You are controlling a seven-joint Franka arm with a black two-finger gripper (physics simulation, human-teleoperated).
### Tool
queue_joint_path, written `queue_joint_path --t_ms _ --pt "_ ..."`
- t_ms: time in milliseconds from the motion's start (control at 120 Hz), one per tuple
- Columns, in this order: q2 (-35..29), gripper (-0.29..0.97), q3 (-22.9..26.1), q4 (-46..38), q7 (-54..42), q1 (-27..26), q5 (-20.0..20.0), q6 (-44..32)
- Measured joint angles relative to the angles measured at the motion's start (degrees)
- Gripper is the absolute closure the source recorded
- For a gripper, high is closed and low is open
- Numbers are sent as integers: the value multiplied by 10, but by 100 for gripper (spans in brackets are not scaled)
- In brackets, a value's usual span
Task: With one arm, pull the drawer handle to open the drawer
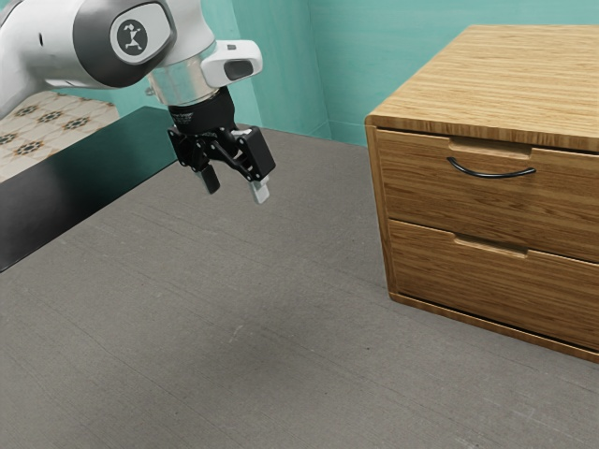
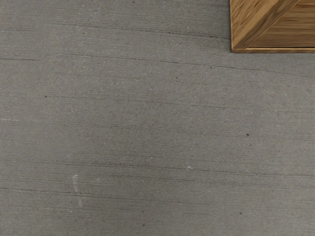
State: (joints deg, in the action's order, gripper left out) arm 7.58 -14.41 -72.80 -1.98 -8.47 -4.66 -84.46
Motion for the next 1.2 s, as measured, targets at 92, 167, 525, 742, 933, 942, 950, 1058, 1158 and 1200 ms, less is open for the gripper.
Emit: queue_joint_path --t_ms 92,167,525,742,933,942,950,1058,1158,1200 --pt "-1 0 -1 -1 0 1 -4 0" --pt "0 0 -1 0 -1 1 -7 0" --pt "-103 0 68 134 -238 29 -26 43" --pt "-97 0 122 134 -437 0 -40 70" --pt "-100 0 162 134 -545 -32 -28 56" --pt "-100 0 162 132 -549 -33 -25 55" --pt "-100 0 162 130 -552 -35 -23 54" --pt "-112 0 162 61 -603 -27 4 12" --pt "-108 0 175 33 -632 7 1 -31" --pt "-103 0 184 21 -637 15 1 -45"
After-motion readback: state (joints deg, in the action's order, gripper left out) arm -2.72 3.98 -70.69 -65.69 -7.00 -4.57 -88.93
